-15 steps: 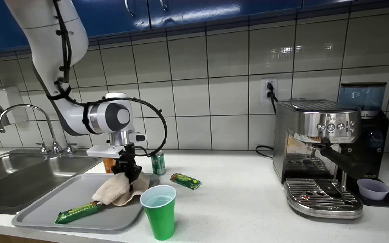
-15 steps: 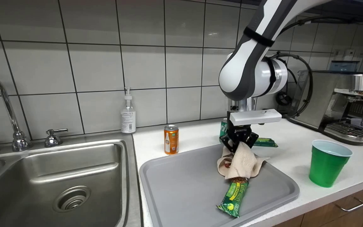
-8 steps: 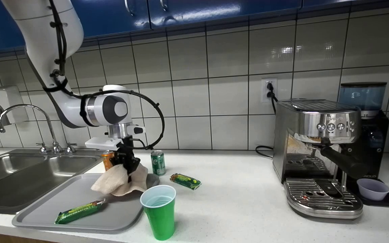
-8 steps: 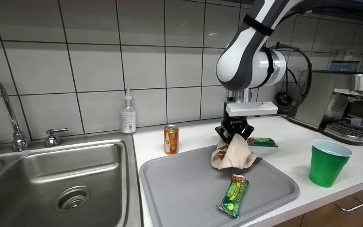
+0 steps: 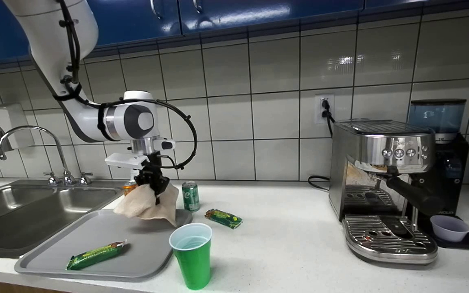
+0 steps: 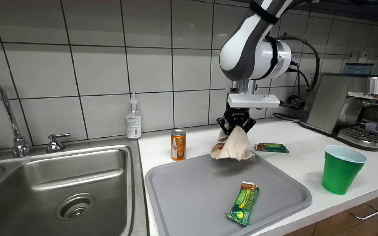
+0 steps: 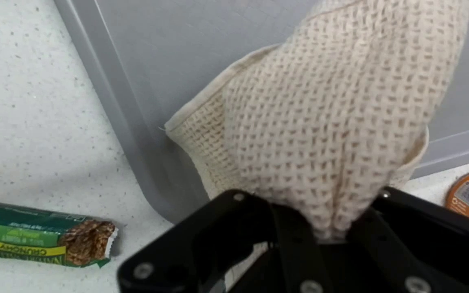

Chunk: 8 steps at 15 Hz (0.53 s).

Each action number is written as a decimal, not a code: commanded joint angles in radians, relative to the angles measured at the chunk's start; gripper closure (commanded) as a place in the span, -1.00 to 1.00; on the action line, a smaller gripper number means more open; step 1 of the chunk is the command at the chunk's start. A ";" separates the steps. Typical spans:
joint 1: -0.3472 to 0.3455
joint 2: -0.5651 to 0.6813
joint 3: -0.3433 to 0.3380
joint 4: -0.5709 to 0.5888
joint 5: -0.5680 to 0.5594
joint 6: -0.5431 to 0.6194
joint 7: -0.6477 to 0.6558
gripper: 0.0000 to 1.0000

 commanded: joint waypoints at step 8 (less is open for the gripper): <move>-0.011 0.050 0.021 0.147 0.048 -0.055 -0.012 0.94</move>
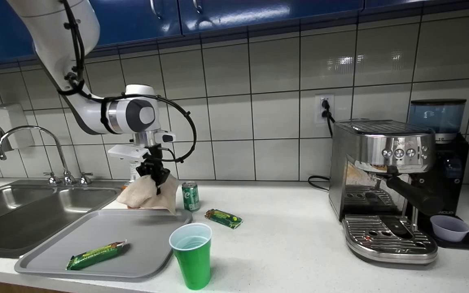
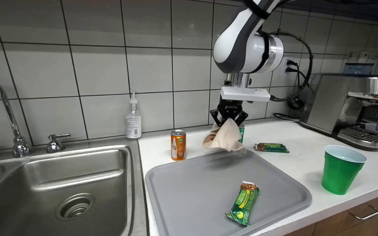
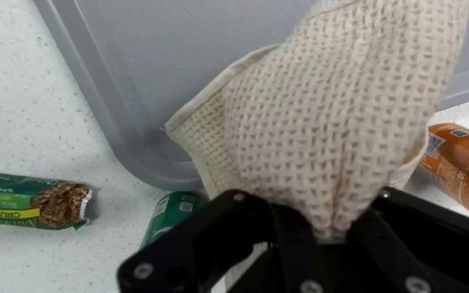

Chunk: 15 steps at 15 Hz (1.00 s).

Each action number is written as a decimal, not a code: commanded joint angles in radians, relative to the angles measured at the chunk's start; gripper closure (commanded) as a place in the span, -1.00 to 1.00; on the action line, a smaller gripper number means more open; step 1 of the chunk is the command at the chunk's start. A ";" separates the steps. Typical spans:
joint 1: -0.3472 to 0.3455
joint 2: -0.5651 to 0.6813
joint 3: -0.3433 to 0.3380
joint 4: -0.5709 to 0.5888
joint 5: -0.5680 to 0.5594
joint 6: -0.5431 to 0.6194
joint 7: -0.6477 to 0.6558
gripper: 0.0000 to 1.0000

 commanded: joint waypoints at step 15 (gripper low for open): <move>0.011 0.224 0.003 0.349 0.001 -0.167 0.008 0.94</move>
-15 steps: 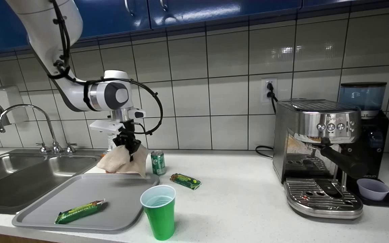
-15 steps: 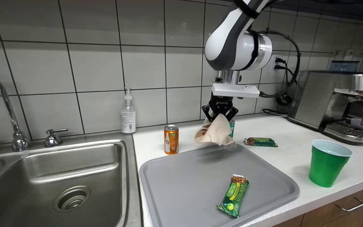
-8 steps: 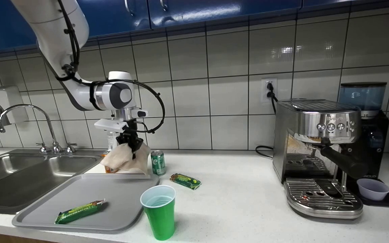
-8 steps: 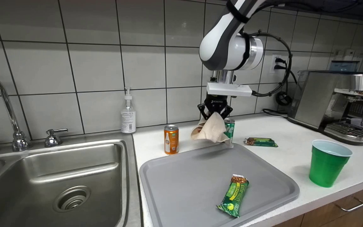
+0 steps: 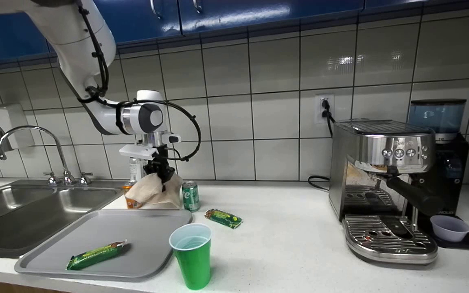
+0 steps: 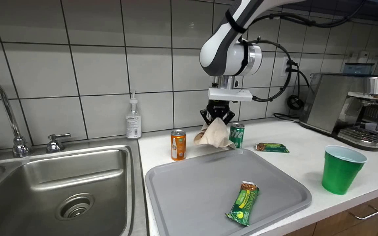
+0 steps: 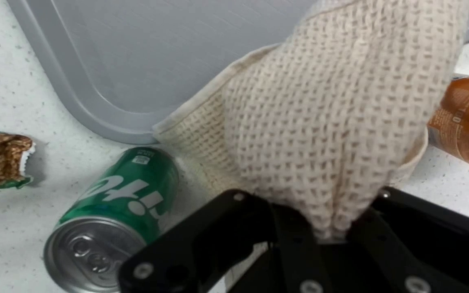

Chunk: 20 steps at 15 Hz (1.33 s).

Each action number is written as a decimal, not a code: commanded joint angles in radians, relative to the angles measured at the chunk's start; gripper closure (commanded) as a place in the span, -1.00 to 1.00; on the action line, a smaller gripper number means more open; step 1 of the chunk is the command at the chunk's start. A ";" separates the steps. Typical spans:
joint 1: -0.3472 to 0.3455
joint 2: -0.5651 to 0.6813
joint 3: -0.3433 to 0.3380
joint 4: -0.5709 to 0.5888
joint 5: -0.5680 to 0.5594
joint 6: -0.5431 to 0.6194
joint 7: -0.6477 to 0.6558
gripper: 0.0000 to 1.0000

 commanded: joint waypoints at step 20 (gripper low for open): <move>0.036 0.271 -0.038 0.394 -0.012 -0.191 0.075 0.84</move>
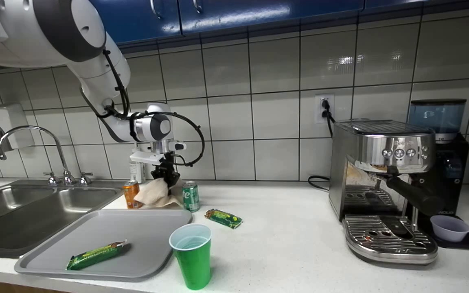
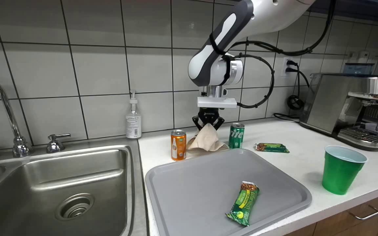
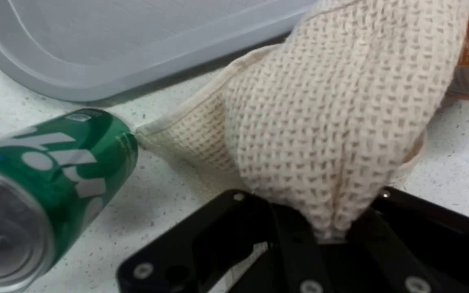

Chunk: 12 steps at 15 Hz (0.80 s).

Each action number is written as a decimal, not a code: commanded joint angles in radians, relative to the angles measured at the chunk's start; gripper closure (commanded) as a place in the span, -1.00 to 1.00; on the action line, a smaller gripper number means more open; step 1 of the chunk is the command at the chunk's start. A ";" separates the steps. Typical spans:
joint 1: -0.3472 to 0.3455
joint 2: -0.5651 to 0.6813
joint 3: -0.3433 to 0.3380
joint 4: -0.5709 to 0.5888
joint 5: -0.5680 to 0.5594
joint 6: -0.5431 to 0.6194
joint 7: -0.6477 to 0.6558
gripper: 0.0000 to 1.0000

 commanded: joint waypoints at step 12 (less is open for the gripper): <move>0.005 0.002 -0.007 0.045 -0.002 -0.054 0.025 -1.00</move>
